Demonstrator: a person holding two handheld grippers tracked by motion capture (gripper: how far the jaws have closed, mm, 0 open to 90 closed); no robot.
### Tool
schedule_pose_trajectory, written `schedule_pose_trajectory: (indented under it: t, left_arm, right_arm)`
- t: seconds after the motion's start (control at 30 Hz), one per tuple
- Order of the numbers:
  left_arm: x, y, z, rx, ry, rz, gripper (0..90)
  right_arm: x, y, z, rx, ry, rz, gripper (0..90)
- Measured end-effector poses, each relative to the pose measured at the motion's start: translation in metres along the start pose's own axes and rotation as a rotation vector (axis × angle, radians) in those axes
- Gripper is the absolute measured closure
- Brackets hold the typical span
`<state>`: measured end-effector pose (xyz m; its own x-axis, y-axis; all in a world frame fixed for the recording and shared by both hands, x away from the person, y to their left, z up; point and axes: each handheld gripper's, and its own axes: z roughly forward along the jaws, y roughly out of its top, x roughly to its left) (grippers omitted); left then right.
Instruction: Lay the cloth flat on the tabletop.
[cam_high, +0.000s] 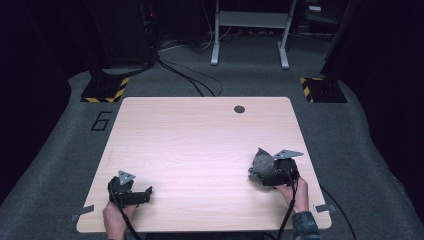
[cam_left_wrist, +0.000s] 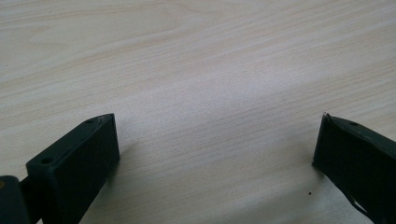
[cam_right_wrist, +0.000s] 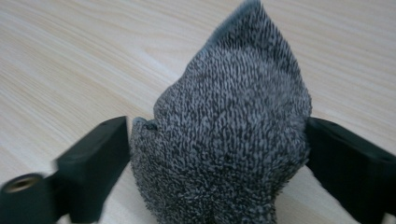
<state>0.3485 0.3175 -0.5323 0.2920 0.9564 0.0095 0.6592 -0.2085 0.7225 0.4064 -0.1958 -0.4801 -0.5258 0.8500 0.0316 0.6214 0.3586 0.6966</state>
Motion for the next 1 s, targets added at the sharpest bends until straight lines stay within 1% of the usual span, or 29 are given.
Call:
schedule_pose_trajectory:
  t: [0.03,0.07,0.1,0.13,0.17,0.2,0.23,0.27,0.3,0.33,0.4,0.43,0.47,0.5,0.53,0.57,0.6,0.67,0.73,0.83,0.87,0.9,0.93,0.97,1.0]
  left_arm:
    - [0.000,0.000,0.000,0.000,0.000,0.000,0.1]
    - [0.000,0.000,0.000,0.000,0.000,0.000,0.1]
    - [0.000,0.000,0.000,0.000,0.000,0.000,0.1]
    - [0.000,0.000,0.000,0.000,0.000,0.000,0.1]
    - [0.000,0.000,0.000,0.000,0.000,0.000,0.1]
    - [0.000,0.000,0.000,0.000,0.000,0.000,0.1]
    - [0.000,0.000,0.000,0.000,0.000,0.000,0.1]
    - [0.000,0.000,0.000,0.000,0.000,0.000,0.1]
    - [0.000,0.000,0.000,0.000,0.000,0.000,0.1]
    - [0.000,0.000,0.000,0.000,0.000,0.000,0.1]
    - [0.000,0.000,0.000,0.000,0.000,0.000,0.1]
    - [0.000,0.000,0.000,0.000,0.000,0.000,0.1]
    - [0.000,0.000,0.000,0.000,0.000,0.000,0.1]
    - [0.000,0.000,0.000,0.000,0.000,0.000,0.1]
    - [0.000,0.000,0.000,0.000,0.000,0.000,0.1]
    - [0.000,0.000,0.000,0.000,0.000,0.000,0.1]
    - [0.000,0.000,0.000,0.000,0.000,0.000,0.1]
    - [0.000,0.000,0.000,0.000,0.000,0.000,0.1]
    - [0.000,0.000,0.000,-0.001,0.002,-0.001,0.2]
    - [0.000,0.000,0.000,0.000,0.002,-0.001,0.2]
    - [0.000,0.000,0.000,0.001,0.000,0.000,0.2]
    - [0.000,0.000,0.000,0.001,0.000,0.000,0.2]
    - [0.000,0.000,0.001,-0.007,0.001,-0.010,0.2]
    - [0.000,0.000,0.000,-0.006,0.002,-0.008,0.2]
    - [0.000,0.000,0.000,-0.005,0.002,-0.007,0.2]
  right_arm:
    - [0.000,-0.001,0.003,0.012,-0.009,-0.003,20.0]
    - [0.000,-0.001,0.003,0.012,-0.009,-0.003,20.0]
    - [0.000,-0.001,0.006,0.022,-0.006,-0.006,24.5]
    - [0.000,-0.002,0.009,0.024,0.003,0.001,30.9]
    - [0.002,-0.003,0.011,0.035,-0.003,0.008,37.4]
    - [0.002,-0.003,0.011,0.035,-0.003,0.008,37.4]
    - [0.002,-0.004,0.012,0.038,0.004,0.000,45.5]
    - [0.002,-0.004,0.012,0.038,0.004,0.000,45.5]
    - [0.002,-0.004,0.012,0.031,0.001,0.001,48.7]
    - [0.003,-0.005,0.012,0.033,0.009,0.012,55.2]
    - [0.003,-0.005,0.012,0.018,0.006,0.003,59.3]
    - [0.004,-0.005,0.010,0.021,0.012,0.014,60.7]
    - [0.004,-0.005,0.010,0.012,0.014,0.000,61.9]
    - [0.004,-0.005,0.010,0.012,0.014,0.000,61.9]
    - [0.006,-0.004,0.006,-0.020,0.032,0.012,62.4]
    - [0.006,-0.004,0.006,-0.020,0.032,0.012,62.4]
    - [0.010,0.000,0.002,-0.050,0.062,0.024,62.4]
    - [0.014,0.005,-0.002,-0.070,0.071,0.006,62.3]
    - [0.021,0.013,-0.005,-0.086,0.092,-0.008,62.3]
    - [0.027,0.019,-0.007,-0.099,0.104,-0.013,62.3]
    - [0.034,0.026,-0.008,-0.118,0.129,-0.027,62.2]
    - [0.034,0.026,-0.008,-0.118,0.129,-0.027,62.2]
    - [0.037,0.029,-0.008,-0.123,0.135,-0.034,62.2]
    - [0.041,0.032,-0.008,-0.125,0.145,-0.036,62.1]
    - [0.047,0.039,-0.008,-0.143,0.165,-0.055,62.1]
